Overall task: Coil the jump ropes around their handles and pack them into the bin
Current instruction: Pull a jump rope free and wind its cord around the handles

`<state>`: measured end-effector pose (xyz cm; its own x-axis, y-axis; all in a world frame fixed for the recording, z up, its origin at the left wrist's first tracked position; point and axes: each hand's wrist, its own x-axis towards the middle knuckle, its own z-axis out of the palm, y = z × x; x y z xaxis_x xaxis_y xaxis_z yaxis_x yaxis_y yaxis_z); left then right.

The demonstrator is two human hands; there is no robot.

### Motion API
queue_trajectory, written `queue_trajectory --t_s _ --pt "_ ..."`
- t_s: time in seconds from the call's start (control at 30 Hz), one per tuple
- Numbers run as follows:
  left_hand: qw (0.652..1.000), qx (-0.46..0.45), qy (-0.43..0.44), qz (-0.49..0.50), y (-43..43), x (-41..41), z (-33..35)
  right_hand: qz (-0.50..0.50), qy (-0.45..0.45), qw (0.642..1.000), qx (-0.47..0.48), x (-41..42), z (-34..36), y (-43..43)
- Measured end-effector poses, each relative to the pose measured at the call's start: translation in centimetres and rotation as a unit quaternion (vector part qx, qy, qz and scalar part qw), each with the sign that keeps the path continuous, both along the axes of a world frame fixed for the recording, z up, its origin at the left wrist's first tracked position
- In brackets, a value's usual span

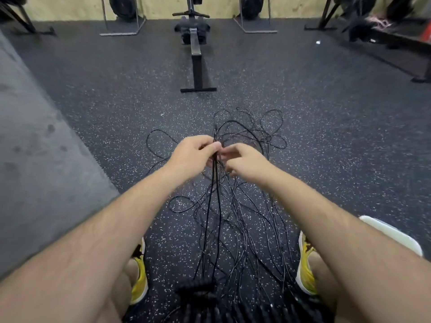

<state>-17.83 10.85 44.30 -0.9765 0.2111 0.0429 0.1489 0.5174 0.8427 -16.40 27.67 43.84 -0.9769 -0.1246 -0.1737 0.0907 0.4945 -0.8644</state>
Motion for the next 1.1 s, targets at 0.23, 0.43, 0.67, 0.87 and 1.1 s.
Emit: queue_trajectory --t_s 0.23,0.43,0.67,0.87,1.1 --pt "0.993 0.112 0.02 0.018 0.3 0.3 1.7 0.059 0.059 0.996 0.034 1.3 1.5 -1.1" --pt "0.97 0.189 -0.15 -0.033 0.8 2.1 0.2 0.043 0.145 0.988 0.02 1.4 3.1 -0.4" --pt "0.99 0.036 -0.106 -0.09 1.5 3.8 -0.9 -0.017 0.171 0.981 -0.085 0.8 4.3 0.9" --pt "0.992 0.127 0.013 -0.007 1.0 2.4 1.3 0.076 0.06 0.995 0.004 1.9 3.5 1.6" --pt "0.982 0.186 0.035 -0.014 1.1 2.0 2.2 0.074 0.096 0.99 0.067 2.4 2.2 -0.1"
